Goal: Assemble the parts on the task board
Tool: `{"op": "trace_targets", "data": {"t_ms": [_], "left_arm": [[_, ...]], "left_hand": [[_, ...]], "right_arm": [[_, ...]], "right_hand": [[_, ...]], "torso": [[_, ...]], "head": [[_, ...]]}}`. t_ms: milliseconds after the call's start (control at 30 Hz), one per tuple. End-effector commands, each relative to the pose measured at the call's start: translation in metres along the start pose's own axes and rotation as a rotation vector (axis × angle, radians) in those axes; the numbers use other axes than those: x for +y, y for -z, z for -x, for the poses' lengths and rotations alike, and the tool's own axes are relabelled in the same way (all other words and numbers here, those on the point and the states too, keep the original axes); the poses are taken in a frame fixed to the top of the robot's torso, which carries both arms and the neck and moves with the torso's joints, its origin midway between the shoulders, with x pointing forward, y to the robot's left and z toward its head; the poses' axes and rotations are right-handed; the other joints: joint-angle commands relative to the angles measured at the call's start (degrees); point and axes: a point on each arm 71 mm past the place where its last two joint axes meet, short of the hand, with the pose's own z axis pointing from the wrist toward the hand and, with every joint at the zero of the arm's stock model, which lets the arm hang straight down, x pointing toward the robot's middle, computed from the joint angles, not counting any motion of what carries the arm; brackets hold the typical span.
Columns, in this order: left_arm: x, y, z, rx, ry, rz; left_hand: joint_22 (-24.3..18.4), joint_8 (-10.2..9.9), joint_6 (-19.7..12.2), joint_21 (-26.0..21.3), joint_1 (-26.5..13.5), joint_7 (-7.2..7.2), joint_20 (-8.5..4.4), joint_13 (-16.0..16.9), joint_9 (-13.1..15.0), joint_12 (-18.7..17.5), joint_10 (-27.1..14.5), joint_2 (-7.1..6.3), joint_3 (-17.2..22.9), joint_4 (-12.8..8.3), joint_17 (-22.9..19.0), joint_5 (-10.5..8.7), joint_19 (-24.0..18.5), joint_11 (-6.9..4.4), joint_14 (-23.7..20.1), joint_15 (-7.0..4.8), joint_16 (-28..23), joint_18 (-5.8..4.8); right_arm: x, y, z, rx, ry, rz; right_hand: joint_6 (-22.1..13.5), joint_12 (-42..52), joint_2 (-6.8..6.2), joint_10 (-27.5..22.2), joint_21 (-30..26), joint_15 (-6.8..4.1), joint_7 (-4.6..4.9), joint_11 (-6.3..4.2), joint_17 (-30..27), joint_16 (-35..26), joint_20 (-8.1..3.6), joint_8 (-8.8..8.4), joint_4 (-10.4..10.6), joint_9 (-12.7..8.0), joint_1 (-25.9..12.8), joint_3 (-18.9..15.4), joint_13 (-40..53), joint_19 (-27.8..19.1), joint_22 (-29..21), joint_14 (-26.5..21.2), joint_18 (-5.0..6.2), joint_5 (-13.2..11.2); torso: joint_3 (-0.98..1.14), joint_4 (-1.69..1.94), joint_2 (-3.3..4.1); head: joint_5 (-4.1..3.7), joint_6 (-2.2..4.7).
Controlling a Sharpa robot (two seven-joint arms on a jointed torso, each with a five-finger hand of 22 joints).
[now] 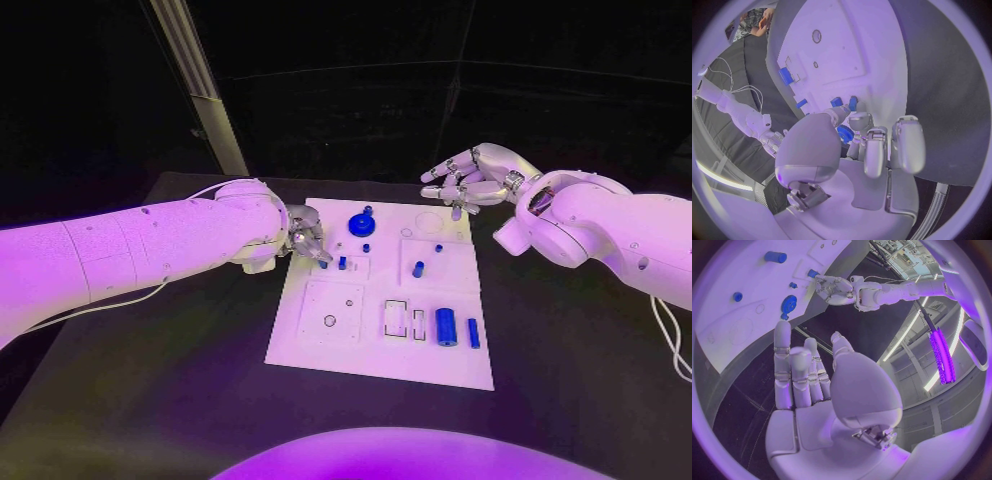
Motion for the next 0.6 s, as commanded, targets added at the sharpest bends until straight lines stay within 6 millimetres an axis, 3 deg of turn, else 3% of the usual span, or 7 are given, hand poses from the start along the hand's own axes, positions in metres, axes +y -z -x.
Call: {"op": "trace_targets", "data": {"t_ms": [33,300,600], "left_arm": [[-0.001,-0.0018,-0.0051,0.036,-0.022,0.007],[-0.0034,-0.0037,-0.006,0.052,-0.032,0.018],[-0.0012,-0.0044,-0.0051,0.048,-0.031,0.042]], "left_hand": [[0.6,0.1,0.3,0.5,-1.1,-0.73,-0.4,0.1,0.0,0.2,0.5,-0.61,6.2,-6.2,15.1,0.12,0.6,-0.22,6.0,-0.53,0.2,-0.5],[1.0,0.4,1.8,0.7,-3.8,-1.46,-0.78,0.7,0.0,0.7,0.9,-2.23,3.7,-5.2,15.1,0.22,0.7,-0.8,6.0,-1.02,0.2,-0.57],[1.1,0.5,2.5,0.8,-4.9,-1.68,-0.97,0.7,0.0,0.8,1.0,-2.55,2.1,-4.6,15.1,0.26,0.8,-1.0,6.0,-1.22,0.2,-0.59]], "right_arm": [[0.0018,-0.0002,0.0002,0.005,0.001,0.01],[0.0019,0.0,0.0001,0.006,0.0,0.009],[0.002,-0.0001,0.0,0.006,0.0,0.009]], "right_hand": [[-0.5,0.2,0.57,-0.4,-0.4,0.15,-0.12,-0.17,-0.1,-0.2,0.08,0.29,-0.1,0.1,0.0,-0.3,-0.1,0.4,-0.1,0.1,0.32,0.3],[-0.5,0.2,0.57,-0.4,-0.4,0.15,-0.12,-0.17,-0.1,-0.2,0.08,0.29,-0.1,0.1,0.0,-0.3,-0.1,0.4,-0.1,0.1,0.32,0.3],[-0.5,0.2,0.57,-0.4,-0.4,0.16,-0.12,-0.16,-0.1,-0.3,0.09,0.29,-0.1,0.1,-0.1,-0.4,-0.1,0.4,-0.1,0.1,0.32,0.3]], "torso": [[0.03,0.0,0.01],[-0.01,0.0,-0.05],[0.0,0.06,-0.05]], "head": [[-0.05,-0.2],[-0.06,-0.46],[-0.12,-0.5]]}}
